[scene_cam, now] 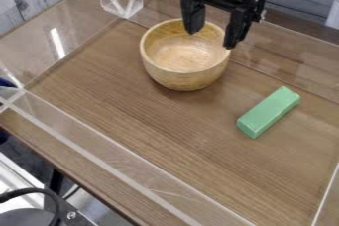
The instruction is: Put the green block in the brown bowl
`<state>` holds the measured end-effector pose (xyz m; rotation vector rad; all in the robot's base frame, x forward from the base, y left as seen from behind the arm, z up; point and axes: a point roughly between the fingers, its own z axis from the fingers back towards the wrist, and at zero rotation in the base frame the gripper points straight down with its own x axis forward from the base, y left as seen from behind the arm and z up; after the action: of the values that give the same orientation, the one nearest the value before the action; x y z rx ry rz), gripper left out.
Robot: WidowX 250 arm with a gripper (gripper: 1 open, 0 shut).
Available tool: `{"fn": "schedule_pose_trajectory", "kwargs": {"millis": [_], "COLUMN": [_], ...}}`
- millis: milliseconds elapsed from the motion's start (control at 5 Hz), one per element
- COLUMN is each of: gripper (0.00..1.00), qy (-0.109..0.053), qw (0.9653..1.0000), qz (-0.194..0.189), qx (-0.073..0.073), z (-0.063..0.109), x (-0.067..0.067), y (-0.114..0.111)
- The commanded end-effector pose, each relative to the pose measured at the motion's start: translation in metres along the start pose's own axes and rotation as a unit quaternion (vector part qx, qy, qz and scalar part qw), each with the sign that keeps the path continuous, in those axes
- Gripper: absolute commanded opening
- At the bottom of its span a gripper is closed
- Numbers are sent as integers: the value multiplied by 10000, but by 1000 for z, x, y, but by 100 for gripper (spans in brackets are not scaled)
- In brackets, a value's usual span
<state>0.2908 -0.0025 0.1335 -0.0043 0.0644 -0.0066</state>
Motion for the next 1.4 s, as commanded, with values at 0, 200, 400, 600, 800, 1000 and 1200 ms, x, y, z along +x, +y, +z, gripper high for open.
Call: {"fn": "schedule_pose_trajectory", "kwargs": {"millis": [0, 200, 400, 600, 800, 1000, 1200], "gripper": [100, 100, 100, 100, 100, 100, 100], "qy": [57, 113, 140, 139, 165, 189, 217], "qw": [9997, 9985, 9968, 9953, 9938, 9923, 9913], "qz": [-228, -530, -789, -959, -1100, -1220, -1295], "qx": [2, 6, 9, -7, 3, 13, 11], "z": [-7, -18, -33, -47, -59, -70, -78], "x": [0, -2, 0, 4, 9, 16, 22], "y": [-14, -32, -52, -64, -74, -82, -86]}}
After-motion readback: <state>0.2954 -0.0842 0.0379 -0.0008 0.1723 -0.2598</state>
